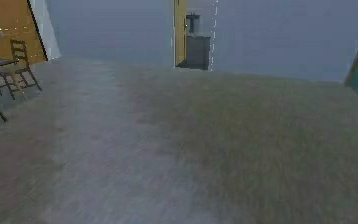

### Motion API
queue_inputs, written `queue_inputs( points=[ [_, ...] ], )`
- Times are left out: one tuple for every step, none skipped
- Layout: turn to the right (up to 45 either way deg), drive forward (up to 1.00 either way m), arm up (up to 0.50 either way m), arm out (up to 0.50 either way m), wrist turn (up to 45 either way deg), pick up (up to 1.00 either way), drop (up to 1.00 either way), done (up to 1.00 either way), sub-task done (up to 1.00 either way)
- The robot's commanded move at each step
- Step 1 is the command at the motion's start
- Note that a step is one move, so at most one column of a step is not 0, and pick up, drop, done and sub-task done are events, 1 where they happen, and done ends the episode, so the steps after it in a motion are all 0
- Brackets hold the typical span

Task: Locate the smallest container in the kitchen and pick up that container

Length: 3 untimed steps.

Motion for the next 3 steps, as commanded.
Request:
queue_inputs(
  points=[
    [30.0, 0.0, 0.0, 0.0, 0.0, 0.0, 0.0, 0.0, 0.0],
    [0.0, 0.75, 0.0, 0.0, 0.0, 0.0, 0.0, 0.0, 0.0],
    [18.0, 0.0, 0.0, 0.0, 0.0, 0.0, 0.0, 0.0, 0.0]
  ],
)
